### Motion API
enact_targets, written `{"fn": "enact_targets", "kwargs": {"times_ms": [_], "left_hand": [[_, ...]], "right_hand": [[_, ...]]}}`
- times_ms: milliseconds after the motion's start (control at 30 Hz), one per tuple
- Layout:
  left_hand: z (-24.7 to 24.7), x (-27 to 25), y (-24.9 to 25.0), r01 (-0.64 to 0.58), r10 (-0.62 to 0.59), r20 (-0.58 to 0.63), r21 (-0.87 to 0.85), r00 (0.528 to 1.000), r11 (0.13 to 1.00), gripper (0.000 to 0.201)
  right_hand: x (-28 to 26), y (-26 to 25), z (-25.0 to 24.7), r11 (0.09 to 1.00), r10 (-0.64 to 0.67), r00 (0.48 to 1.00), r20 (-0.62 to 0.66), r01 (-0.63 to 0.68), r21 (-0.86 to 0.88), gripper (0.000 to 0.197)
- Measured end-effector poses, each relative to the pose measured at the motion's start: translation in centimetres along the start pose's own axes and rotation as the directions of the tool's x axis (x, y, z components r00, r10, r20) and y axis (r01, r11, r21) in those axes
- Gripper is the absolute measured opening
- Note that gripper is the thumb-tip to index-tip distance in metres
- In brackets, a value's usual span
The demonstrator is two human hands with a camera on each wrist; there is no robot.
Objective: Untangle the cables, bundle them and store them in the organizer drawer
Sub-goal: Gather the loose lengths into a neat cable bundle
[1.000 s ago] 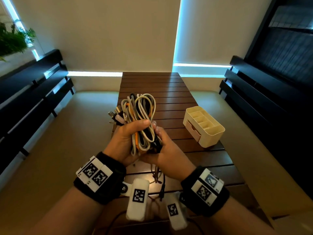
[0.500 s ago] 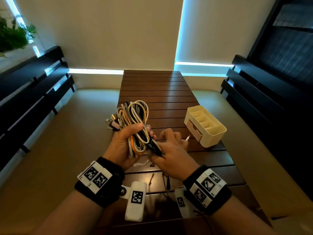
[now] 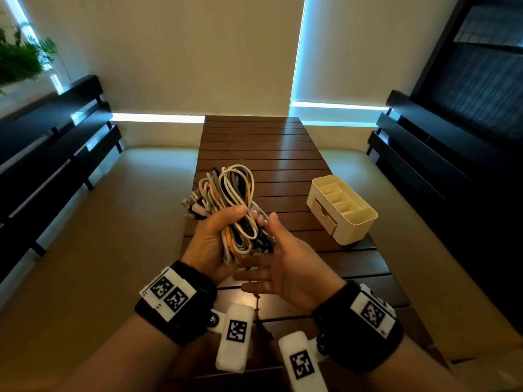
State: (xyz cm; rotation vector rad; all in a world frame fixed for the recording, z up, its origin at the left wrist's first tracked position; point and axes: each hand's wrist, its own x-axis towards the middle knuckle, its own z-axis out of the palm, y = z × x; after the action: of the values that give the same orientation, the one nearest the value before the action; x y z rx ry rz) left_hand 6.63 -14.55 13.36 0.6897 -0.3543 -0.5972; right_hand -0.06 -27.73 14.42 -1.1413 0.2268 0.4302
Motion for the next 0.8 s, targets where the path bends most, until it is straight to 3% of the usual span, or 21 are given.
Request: {"fn": "enact_targets", "kwargs": {"times_ms": [133,267,367,433,600,800], "left_hand": [[0.7,-1.1,-1.0,-0.027,0.032,0.02,-0.201,0.999,0.979,0.029],[1.4,-2.0,-2.1,-0.042,0.035,-0.036,-0.237,0.999,0.971,0.033],[1.4,-2.7,-2.8,-0.029,-0.001,-0.111,-0.271,0.994,0.962,0.039],[1.3,-3.0,-2.9,-0.022,-0.024,-0.169,-0.263,0.985,0.965,0.041],[2.1,-3.2,-2.6,0.02,-0.074,-0.288,-0.187,0.955,0.982,0.022],[2.8,-3.0,-2.5,0.066,-0.11,-0.293,-0.157,0.95,0.985,0.032]], "right_hand": [[1.2,-0.1,-0.5,0.944,-0.112,0.984,-0.139,0.149,0.295,0.046],[1.2,-0.7,-0.7,0.905,-0.173,0.945,-0.276,0.264,0.335,0.062],[1.1,-1.5,-1.1,0.915,-0.217,0.89,-0.401,0.328,0.233,0.085],[0.8,-1.8,-1.2,0.927,-0.246,0.87,-0.428,0.339,0.158,0.088],[0.3,-1.1,-0.6,0.896,-0.427,0.804,-0.414,0.438,-0.073,0.076],[-0.4,-0.4,0.2,0.814,-0.574,0.741,-0.349,0.47,-0.341,0.059]]}}
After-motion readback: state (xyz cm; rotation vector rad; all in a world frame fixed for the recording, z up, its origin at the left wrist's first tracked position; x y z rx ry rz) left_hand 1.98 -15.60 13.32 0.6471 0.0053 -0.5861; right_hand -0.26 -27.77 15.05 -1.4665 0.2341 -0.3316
